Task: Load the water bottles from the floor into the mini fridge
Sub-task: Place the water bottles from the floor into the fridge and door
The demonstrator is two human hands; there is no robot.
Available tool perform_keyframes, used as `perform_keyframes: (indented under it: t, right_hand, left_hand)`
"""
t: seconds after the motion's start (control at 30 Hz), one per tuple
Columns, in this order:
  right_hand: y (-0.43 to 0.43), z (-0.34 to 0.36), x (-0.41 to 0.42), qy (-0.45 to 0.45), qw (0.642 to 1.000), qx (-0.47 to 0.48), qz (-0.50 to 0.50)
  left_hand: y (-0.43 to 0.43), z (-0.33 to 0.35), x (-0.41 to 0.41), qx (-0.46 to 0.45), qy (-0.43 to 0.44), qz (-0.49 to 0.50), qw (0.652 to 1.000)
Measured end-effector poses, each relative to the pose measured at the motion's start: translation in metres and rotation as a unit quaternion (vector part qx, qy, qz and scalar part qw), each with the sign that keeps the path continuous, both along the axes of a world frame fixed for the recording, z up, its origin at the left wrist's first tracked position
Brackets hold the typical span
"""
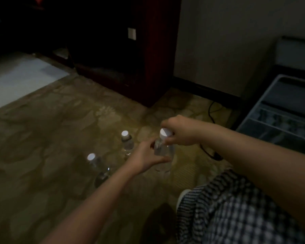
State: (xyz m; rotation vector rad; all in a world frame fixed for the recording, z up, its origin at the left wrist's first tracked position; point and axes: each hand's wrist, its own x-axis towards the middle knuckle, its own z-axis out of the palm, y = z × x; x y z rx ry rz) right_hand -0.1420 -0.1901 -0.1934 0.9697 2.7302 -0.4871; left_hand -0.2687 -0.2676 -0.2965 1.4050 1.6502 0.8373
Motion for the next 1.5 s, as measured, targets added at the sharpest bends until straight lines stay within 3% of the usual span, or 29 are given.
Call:
perform_keyframes:
  t: [0.3,0.7,0.83,1.0,1.33,1.5]
  right_hand:
    - [0.041,0.050,0.097,0.197,0.971,0.021,-0.131]
    - [0.079,0.078,0.223,0.421,0.836,0.063,-0.345]
    - [0.093,0.062,0.268,0.415,0.816,0.040,-0.400]
    - [0.112,0.035,0.307,0.382,0.795,-0.113,-0.457]
    - [0.159,-0.014,0.333,0.365,0.773,-0.076,-0.513]
    - [0.179,-0.031,0.334,0.373,0.747,-0.039,-0.549]
  left_hand:
    - [0.070,0.060,0.075,0.105,-0.018,-0.045,0.993]
    - [0.159,0.131,0.209,0.116,0.013,-0.140,0.983]
    - [0.184,0.119,0.249,0.099,0.061,-0.168,0.979]
    - [0.203,0.098,0.292,0.087,0.079,-0.201,0.972]
    - [0.242,0.050,0.334,0.016,0.057,-0.181,0.982]
    - [0.257,0.038,0.343,0.016,0.099,-0.139,0.985]
